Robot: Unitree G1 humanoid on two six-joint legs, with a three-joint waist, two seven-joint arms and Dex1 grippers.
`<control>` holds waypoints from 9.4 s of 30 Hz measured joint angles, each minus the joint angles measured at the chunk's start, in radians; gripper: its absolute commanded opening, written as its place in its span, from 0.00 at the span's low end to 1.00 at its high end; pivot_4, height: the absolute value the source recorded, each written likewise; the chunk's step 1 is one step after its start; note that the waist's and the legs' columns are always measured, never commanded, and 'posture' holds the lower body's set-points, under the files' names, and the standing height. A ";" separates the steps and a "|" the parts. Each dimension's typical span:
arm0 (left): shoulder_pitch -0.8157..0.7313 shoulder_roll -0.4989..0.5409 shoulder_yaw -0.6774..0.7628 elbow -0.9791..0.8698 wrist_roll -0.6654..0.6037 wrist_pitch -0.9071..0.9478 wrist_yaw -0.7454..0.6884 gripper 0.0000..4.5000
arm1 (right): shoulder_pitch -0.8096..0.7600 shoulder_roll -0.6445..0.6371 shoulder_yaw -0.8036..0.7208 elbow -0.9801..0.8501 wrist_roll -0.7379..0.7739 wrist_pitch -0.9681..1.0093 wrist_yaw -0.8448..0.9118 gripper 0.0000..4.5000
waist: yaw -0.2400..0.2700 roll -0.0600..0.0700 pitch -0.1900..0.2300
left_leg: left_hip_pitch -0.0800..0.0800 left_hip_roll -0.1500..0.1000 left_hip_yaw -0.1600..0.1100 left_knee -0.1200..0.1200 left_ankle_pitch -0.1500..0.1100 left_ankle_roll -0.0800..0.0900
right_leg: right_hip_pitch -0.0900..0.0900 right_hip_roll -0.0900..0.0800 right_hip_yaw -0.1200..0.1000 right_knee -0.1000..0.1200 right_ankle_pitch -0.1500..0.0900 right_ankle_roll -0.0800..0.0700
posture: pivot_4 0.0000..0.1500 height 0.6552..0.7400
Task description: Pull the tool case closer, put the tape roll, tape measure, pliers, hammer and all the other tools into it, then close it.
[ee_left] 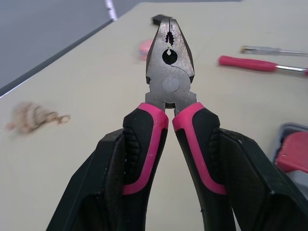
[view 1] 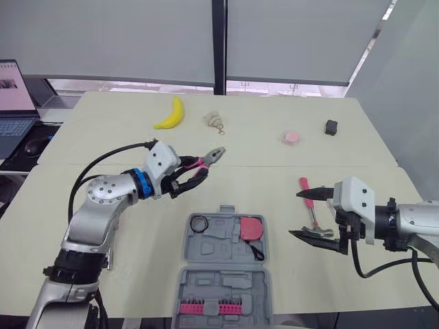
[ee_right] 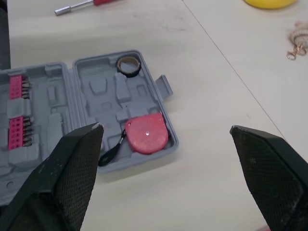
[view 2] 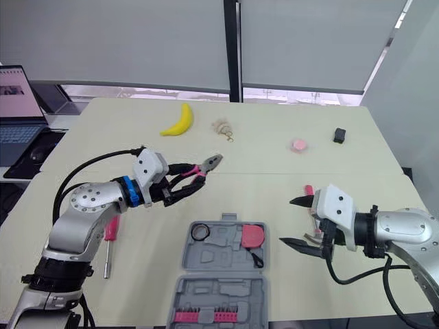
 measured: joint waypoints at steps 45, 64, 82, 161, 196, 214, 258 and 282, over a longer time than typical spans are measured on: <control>-0.149 0.044 -0.321 -0.180 0.208 0.274 -0.301 0.54 | -0.388 0.195 0.658 0.006 -0.238 0.222 -0.331 1.00 | -0.009 0.005 0.003 | -0.014 0.002 -0.005 0.015 0.000 0.001 | -0.005 0.005 0.000 0.003 0.000 0.001 | 1.00 1.00; -0.152 0.051 -0.345 -0.197 0.208 0.296 -0.292 0.54 | -0.487 0.313 0.782 0.229 -0.390 0.077 -0.190 0.49 | -0.007 0.006 0.004 | -0.014 0.002 -0.005 0.015 0.000 0.001 | -0.005 0.005 -0.001 0.003 0.001 0.001 | 1.00 1.00; -0.125 0.071 -0.338 -0.194 0.192 0.238 -0.298 0.75 | -0.487 0.335 0.780 0.239 -0.450 0.066 -0.134 0.27 | -0.007 0.006 0.004 | -0.014 0.002 -0.005 0.015 0.000 0.001 | -0.005 0.005 -0.001 0.003 0.001 0.001 | 1.00 1.00; 0.454 0.267 0.156 -0.027 -0.079 -0.433 -0.466 1.00 | -0.528 0.604 0.881 0.531 -0.583 -0.079 -0.051 0.16 | -0.010 0.008 0.005 | -0.015 0.004 0.003 0.016 0.000 0.001 | -0.019 0.006 0.002 0.019 0.000 -0.001 | 1.00 1.00; 0.501 0.272 0.170 -0.011 -0.030 -0.267 -0.282 1.00 | -0.411 0.610 0.720 0.446 -0.601 -0.250 -0.064 0.01 | -0.006 0.008 -0.006 | -0.015 0.006 0.001 0.015 0.000 0.000 | -0.019 0.010 0.002 0.018 0.000 -0.002 | 1.00 1.00; 0.561 0.210 0.024 0.201 0.134 -0.521 -0.336 0.01 | 0.056 0.145 0.524 0.336 -0.534 -0.437 0.113 0.00 | -0.010 0.010 -0.005 | -0.011 0.005 0.001 0.016 0.000 0.001 | -0.017 0.011 0.005 0.018 0.000 -0.002 | 1.00 1.00; 0.289 0.042 -0.082 0.280 0.251 -0.319 -0.204 0.01 | -0.174 0.400 0.612 0.628 -0.643 -0.414 0.030 0.00 | -0.009 0.015 -0.007 | 0.002 0.004 -0.003 0.015 0.001 0.001 | -0.004 0.013 0.006 0.018 0.002 -0.006 | 1.00 1.00; 0.247 0.028 -0.082 0.323 0.281 -0.341 -0.185 0.01 | -0.231 0.444 0.607 0.696 -0.673 -0.421 0.020 0.00 | -0.009 0.015 -0.006 | 0.002 0.004 -0.003 0.014 0.001 0.001 | -0.004 0.013 0.006 0.018 0.001 -0.006 | 1.00 1.00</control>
